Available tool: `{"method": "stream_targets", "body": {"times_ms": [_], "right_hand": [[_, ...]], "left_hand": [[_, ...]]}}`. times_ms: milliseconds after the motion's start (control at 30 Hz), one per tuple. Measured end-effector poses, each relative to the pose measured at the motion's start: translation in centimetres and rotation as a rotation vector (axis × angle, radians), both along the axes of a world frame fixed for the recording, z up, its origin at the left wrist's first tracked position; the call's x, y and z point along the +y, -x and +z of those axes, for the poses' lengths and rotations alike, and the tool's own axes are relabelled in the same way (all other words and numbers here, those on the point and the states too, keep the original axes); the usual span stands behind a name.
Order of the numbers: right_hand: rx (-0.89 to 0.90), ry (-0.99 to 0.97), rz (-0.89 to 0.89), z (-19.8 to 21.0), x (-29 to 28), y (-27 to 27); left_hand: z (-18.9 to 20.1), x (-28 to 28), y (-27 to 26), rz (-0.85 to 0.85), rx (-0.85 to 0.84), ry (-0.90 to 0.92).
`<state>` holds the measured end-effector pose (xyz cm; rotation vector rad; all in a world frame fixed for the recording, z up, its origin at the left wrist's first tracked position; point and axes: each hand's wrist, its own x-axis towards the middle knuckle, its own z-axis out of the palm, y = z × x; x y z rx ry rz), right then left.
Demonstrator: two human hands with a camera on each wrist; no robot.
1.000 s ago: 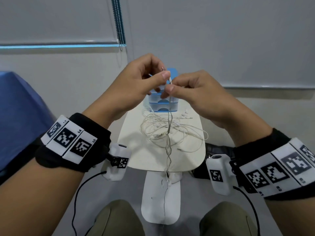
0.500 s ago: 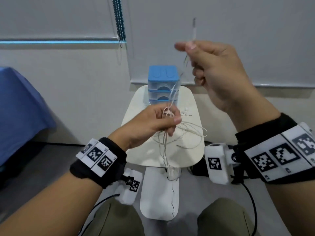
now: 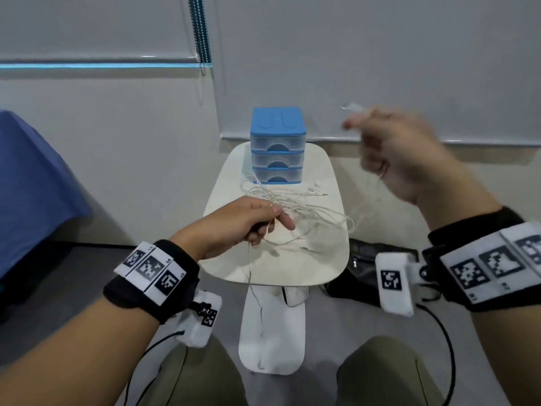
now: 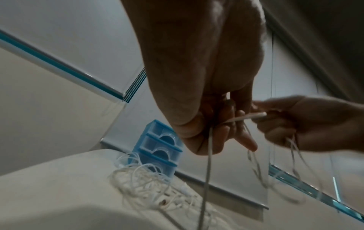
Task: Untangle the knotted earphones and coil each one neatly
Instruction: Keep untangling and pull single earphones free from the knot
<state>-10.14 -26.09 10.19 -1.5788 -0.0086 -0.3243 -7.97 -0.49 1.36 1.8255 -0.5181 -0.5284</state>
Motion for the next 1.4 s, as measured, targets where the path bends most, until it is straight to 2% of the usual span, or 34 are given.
{"method": "stream_targets", "body": {"times_ms": [167,233,367,467,700,933,1167,1400], "right_hand": [[0.2,0.394,0.397,-4.8,3.0,1.1],[0.235,0.491,0.489,-5.6,3.6,1.4],[0.204,0.418,0.401,-5.9,3.2,1.3],[0.17,0.354,0.401,-5.3,2.5,1.3],[0.186,0.339,0.428,-4.0,2.3,1.7],[0.237,0.368,0.393,-3.5,2.8,1.7],[0.164,0.32,0.291,-2.3,2.9,1.2],[0.133,0.343,0.231,-0.4,1.2,0.5]], "left_hand": [[2.7,-0.4,0.3,-0.02,-0.021,0.036],[3.4,-0.3,0.4,-0.018,-0.029,0.032],[3.8,0.7,0.1,0.04,-0.033,0.043],[3.8,1.3,-0.1,0.068,-0.036,0.064],[4.4,0.7,0.2,0.067,-0.194,0.009],[5.0,0.4,-0.1,0.103,-0.246,0.034],[6.1,0.2,-1.1,0.127,-0.192,0.099],[7.2,3.1,-1.7,0.199,-0.172,0.191]]}}
